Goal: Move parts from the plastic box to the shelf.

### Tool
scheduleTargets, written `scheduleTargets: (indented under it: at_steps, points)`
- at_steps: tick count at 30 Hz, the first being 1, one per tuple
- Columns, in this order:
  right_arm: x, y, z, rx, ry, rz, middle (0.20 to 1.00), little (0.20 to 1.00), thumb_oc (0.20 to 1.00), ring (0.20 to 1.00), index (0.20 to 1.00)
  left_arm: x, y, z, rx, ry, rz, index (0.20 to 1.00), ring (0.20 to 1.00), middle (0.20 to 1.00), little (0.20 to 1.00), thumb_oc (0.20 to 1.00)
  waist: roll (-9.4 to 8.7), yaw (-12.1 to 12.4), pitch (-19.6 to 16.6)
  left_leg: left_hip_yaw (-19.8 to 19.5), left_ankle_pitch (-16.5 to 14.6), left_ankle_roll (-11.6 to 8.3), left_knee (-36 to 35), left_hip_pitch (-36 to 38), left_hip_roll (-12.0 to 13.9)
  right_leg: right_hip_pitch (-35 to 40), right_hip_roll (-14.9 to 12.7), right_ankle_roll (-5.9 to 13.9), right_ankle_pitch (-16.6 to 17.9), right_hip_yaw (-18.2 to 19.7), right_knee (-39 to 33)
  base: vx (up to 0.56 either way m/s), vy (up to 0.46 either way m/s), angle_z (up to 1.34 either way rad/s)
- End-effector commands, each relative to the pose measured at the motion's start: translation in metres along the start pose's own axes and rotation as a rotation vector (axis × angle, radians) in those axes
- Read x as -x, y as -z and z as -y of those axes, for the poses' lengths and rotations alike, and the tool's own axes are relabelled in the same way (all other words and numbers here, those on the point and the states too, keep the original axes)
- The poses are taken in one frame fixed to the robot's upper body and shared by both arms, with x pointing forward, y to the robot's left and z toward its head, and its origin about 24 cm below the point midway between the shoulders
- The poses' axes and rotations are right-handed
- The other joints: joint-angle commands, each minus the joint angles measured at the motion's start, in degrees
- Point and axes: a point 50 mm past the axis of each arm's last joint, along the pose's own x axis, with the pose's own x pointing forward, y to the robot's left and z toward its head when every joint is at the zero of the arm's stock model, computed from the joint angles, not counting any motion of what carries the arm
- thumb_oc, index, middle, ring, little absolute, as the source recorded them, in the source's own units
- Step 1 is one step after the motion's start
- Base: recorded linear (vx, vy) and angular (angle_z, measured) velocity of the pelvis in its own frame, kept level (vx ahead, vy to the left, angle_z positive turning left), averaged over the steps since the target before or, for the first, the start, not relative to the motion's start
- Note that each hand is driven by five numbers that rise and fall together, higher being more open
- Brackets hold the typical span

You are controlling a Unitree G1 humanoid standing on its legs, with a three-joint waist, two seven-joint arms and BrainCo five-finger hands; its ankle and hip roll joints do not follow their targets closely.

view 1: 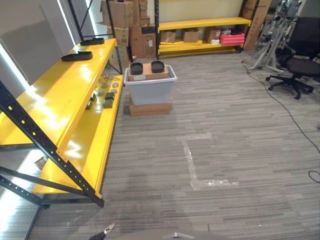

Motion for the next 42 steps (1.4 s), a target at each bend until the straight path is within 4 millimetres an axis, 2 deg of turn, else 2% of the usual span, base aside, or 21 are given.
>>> scheduleTargets:
  at_steps: [1, 2, 6, 12, 13, 14, 17, 18, 21, 22, 23, 25, 29, 32, 34, 36, 37, 38, 39, 40, 42]
  points:
    - [0.001, -0.015, 0.006, -0.053, 0.018, 0.045, 1.0, 1.0, 1.0, 1.0, 1.0, -0.002, -0.018, 0.005, 0.046, -0.027, 0.052, 1.0, 1.0, 1.0, 1.0, 1.0, -2.56, 0.4, 2.4, -0.8, -1.7, -1.92, -1.5, 1.0, -0.9, 4.7, -4.8, 6.99, 6.0, -0.5, -9.0, 0.06, 0.086, -0.02]
    - [0.002, -0.023, 0.01, -0.109, 0.011, 0.094, 1.0, 1.0, 1.0, 1.0, 1.0, -0.001, -0.021, 0.004, 0.063, -0.024, 0.073, 1.0, 1.0, 1.0, 1.0, 1.0, -2.58, 0.5, 2.8, -1.4, -2.3, -1.6, -0.2, 0.7, -1.3, 4.7, -5.1, 7.03, 6.0, 0.2, -8.6, 0.06, 0.084, -0.02]
    - [0.002, -0.027, 0.016, -0.183, 0.019, 0.126, 1.0, 1.0, 1.0, 1.0, 1.0, -0.001, -0.023, 0.005, 0.061, -0.011, 0.084, 1.0, 1.0, 1.0, 1.0, 1.0, -2.42, 0.4, 3.5, -2.1, -3.2, -0.68, 1.2, 0.4, -2.0, 4.1, -5.9, 7.16, 5.2, 1.2, -6.1, 0.05, 0.115, -0.1]
    - [0.004, -0.034, 0.021, -0.272, 0.003, 0.168, 1.0, 1.0, 1.0, 1.0, 1.0, -0.001, -0.026, 0.002, 0.062, -0.002, 0.074, 1.0, 1.0, 1.0, 1.0, 1.0, -1.77, -0.6, 5.5, -3.5, -4.7, 2.3, 3.8, -0.8, -3.7, -0.7, -7.2, 7.27, 3.0, 2.7, 5.3, 0.04, 0.124, -0.06]
    - [0.004, -0.037, 0.021, -0.286, -0.004, 0.182, 1.0, 1.0, 1.0, 1.0, 1.0, -0.001, -0.029, 0.002, 0.057, 0.001, 0.077, 1.0, 1.0, 1.0, 1.0, 1.0, -1.76, -0.9, 6.1, -3.7, -5.1, 3.01, 4.5, -1.1, -4.1, -2.4, -7.6, 7.46, 3.3, 2.7, 8.1, 0.02, 0.147, -0.17]
    - [0.005, -0.045, 0.02, -0.323, -0.016, 0.213, 1.0, 1.0, 1.0, 1.0, 1.0, -0.001, -0.034, 0.002, 0.052, 0.009, 0.081, 1.0, 1.0, 1.0, 1.0, 1.0, -1.49, -1.3, 7.7, -4.3, -5.7, 4.48, 5.8, -1.7, -5.2, -7.1, -8.5, 8.42, 5.5, 2.8, 15.8, 0.02, 0.165, -0.15]
    - [0.008, -0.057, 0.023, -0.362, -0.037, 0.255, 1.0, 1.0, 1.0, 1.0, 1.0, 0.0, -0.038, 0.002, 0.058, 0.018, 0.082, 1.0, 1.0, 1.0, 1.0, 1.0, -0.68, -1.3, 9.6, -4.4, -6.6, 5.66, 7.7, -2.3, -5.7, -13.2, -9.0, 8.63, 8.7, 2.5, 24.9, 0.03, 0.112, -0.2]
    - [0.009, -0.062, 0.023, -0.368, -0.043, 0.271, 1.0, 1.0, 1.0, 1.0, 1.0, 0.0, -0.039, 0.001, 0.056, 0.02, 0.084, 1.0, 1.0, 1.0, 1.0, 1.0, -0.7, -1.2, 10.0, -4.2, -7.0, 5.76, 8.6, -2.7, -6.1, -14.7, -9.5, 8.76, 9.7, 2.0, 25.3, 0.1, 0.046, -0.19]
    - [0.011, -0.069, 0.021, -0.37, -0.068, 0.299, 1.0, 1.0, 1.0, 1.0, 1.0, 0.0, -0.039, -0.001, 0.067, 0.017, 0.084, 1.0, 1.0, 1.0, 1.0, 1.0, -2.57, -1.0, 10.6, -4.4, -9.2, 5.18, 10.8, -2.7, -7.9, -15.0, -11.2, 10.84, 13.8, 0.3, 15.9, 0.25, -0.113, -0.2]
    - [0.011, -0.07, 0.02, -0.373, -0.076, 0.303, 1.0, 1.0, 1.0, 1.0, 1.0, 0.0, -0.04, -0.003, 0.068, 0.012, 0.086, 1.0, 1.0, 1.0, 1.0, 1.0, -3.73, -1.2, 10.7, -4.7, -10.5, 4.87, 11.4, -2.2, -8.8, -14.8, -12.0, 11.54, 14.7, -0.1, 9.8, 0.28, -0.147, 0.01]
    - [0.011, -0.07, 0.02, -0.373, -0.077, 0.303, 1.0, 1.0, 1.0, 1.0, 1.0, 0.0, -0.04, -0.004, 0.066, 0.01, 0.087, 1.0, 1.0, 1.0, 1.0, 1.0, -3.75, -1.3, 10.8, -4.9, -10.9, 4.81, 11.7, -2.0, -8.7, -14.4, -11.9, 11.63, 14.9, -0.4, 8.6, 0.34, -0.191, -0.03]
    - [0.01, -0.064, 0.016, -0.364, -0.088, 0.286, 1.0, 1.0, 1.0, 1.0, 1.0, 0.001, -0.036, -0.011, 0.061, -0.005, 0.087, 1.0, 1.0, 1.0, 1.0, 1.0, -5.36, -2.0, 10.9, -6.8, -13.1, 4.3, 12.6, -0.1, -9.0, -14.2, -12.3, 12.55, 17.2, 0.6, -3.1, 0.56, -0.283, 0.04]
    - [0.007, -0.049, 0.007, -0.345, -0.106, 0.244, 1.0, 1.0, 1.0, 1.0, 1.0, 0.001, -0.033, -0.018, 0.074, -0.019, 0.105, 1.0, 1.0, 1.0, 1.0, 1.0, -6.66, -2.7, 10.7, -7.0, -15.9, 3.79, 15.1, 2.2, -7.7, -13.7, -13.0, 13.24, 19.0, -0.3, -7.8, 0.55, -0.271, 0.13]
    - [0.006, -0.045, 0.005, -0.309, -0.097, 0.233, 1.0, 1.0, 1.0, 1.0, 1.0, 0.002, -0.034, -0.018, 0.118, -0.019, 0.121, 1.0, 1.0, 1.0, 1.0, 1.0, -6.84, -3.1, 9.9, -6.7, -16.9, 3.07, 16.5, 2.8, -5.9, -12.6, -12.4, 12.41, 16.2, 0.2, -6.6, 0.48, -0.261, 0.29]
    - [0.006, -0.045, 0.005, -0.286, -0.076, 0.217, 1.0, 1.0, 1.0, 1.0, 1.0, 0.002, -0.033, -0.018, 0.192, -0.015, 0.127, 1.0, 1.0, 1.0, 1.0, 1.0, -6.53, -4.0, 8.5, -7.1, -16.9, 1.71, 16.6, 4.9, -3.7, -12.5, -10.3, 10.51, 13.7, 2.5, -3.2, 0.52, -0.232, 0.45]
    - [0.006, -0.045, 0.006, -0.234, -0.065, 0.2, 1.0, 1.0, 1.0, 1.0, 1.0, 0.002, -0.033, -0.019, 0.257, -0.008, 0.142, 1.0, 1.0, 1.0, 1.0, 1.0, -6.19, -4.9, 7.3, -6.0, -13.3, -0.08, 17.6, 6.4, -0.4, -12.1, -7.6, 8.22, 12.1, 3.6, -0.1, 0.41, -0.187, 0.41]
    - [0.006, -0.045, 0.006, -0.222, -0.063, 0.197, 1.0, 1.0, 1.0, 1.0, 1.0, 0.002, -0.033, -0.019, 0.267, -0.006, 0.15, 1.0, 1.0, 1.0, 1.0, 1.0, -6.12, -5.0, 7.1, -5.8, -12.7, -0.34, 18.0, 6.4, 0.1, -12.1, -7.2, 7.91, 11.9, 3.7, 0.2, 0.31, -0.169, 0.03]
    - [0.006, -0.045, 0.007, -0.197, -0.061, 0.195, 1.0, 1.0, 1.0, 1.0, 1.0, 0.002, -0.036, -0.02, 0.291, -0.002, 0.163, 1.0, 1.0, 1.0, 1.0, 1.0, -6.12, -5.4, 6.7, -4.3, -9.6, -1.47, 21.1, 6.3, 2.1, -11.5, -5.8, 6.59, 11.2, 3.5, 0.4, 0.35, -0.273, -0.35]
    - [0.006, -0.045, 0.01, -0.165, -0.046, 0.191, 1.0, 1.0, 1.0, 1.0, 1.0, 0.002, -0.04, -0.019, 0.32, 0.005, 0.176, 1.0, 1.0, 1.0, 1.0, 1.0, -6.7, -5.2, 6.5, -3.1, -4.1, -2.6, 30.9, 2.2, 4.0, -9.3, -4.3, 4.37, 10.2, 2.8, -0.6, 0.43, -0.381, -0.22]
    - [0.006, -0.043, 0.013, -0.156, -0.026, 0.189, 1.0, 1.0, 1.0, 1.0, 1.0, 0.003, -0.046, -0.018, 0.334, 0.006, 0.19, 1.0, 1.0, 1.0, 1.0, 1.0, -7.46, -4.6, 6.8, -2.4, -2.0, -2.47, 37.4, -3.7, 4.4, -7.5, -3.6, 2.95, 9.4, 2.2, -1.4, 0.38, -0.371, -0.08]
    - [0.006, -0.042, 0.016, -0.169, -0.014, 0.184, 1.0, 1.0, 1.0, 1.0, 1.0, 0.003, -0.051, -0.017, 0.354, 0.004, 0.192, 1.0, 1.0, 1.0, 1.0, 1.0, -7.93, -4.0, 7.5, -1.9, -2.6, -1.64, 41.1, -10.2, 3.9, -6.5, -3.2, 2.1, 8.5, 1.7, -1.7, 0.2, -0.168, 0.31]
